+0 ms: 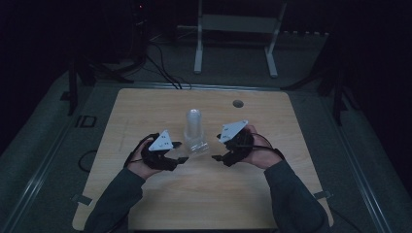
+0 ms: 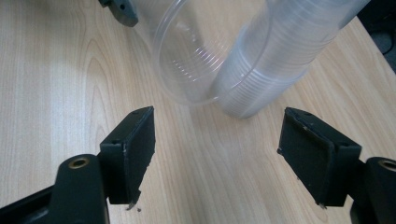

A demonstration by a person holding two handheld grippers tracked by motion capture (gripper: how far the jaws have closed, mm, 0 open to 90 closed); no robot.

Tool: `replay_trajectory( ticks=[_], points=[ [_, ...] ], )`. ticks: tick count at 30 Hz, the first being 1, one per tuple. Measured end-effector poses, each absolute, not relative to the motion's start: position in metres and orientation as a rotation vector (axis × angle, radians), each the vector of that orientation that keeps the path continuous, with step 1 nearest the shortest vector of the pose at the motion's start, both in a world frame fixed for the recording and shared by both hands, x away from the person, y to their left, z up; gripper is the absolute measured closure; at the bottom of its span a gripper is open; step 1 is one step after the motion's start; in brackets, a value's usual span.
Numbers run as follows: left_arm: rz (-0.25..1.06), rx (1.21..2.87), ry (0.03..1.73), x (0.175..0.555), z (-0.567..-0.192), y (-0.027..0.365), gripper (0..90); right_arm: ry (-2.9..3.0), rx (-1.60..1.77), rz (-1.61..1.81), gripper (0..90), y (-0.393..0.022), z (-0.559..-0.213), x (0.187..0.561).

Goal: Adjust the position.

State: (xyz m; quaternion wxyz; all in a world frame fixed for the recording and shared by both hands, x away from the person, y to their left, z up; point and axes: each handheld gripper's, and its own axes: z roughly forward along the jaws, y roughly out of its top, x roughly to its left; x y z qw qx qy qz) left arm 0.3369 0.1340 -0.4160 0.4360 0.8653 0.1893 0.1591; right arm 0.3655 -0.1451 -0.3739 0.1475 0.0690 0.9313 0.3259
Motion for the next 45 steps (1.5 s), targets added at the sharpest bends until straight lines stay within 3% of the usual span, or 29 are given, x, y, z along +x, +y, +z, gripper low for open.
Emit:
replay_trajectory(
  ticks=[45],
  points=[
    [0.391, 1.950, 0.505, 0.333, -0.407, 0.155, 41.4, 2.512, 0.478, 1.532, 28.6, -0.140, -0.402, 0.367]
  ],
)
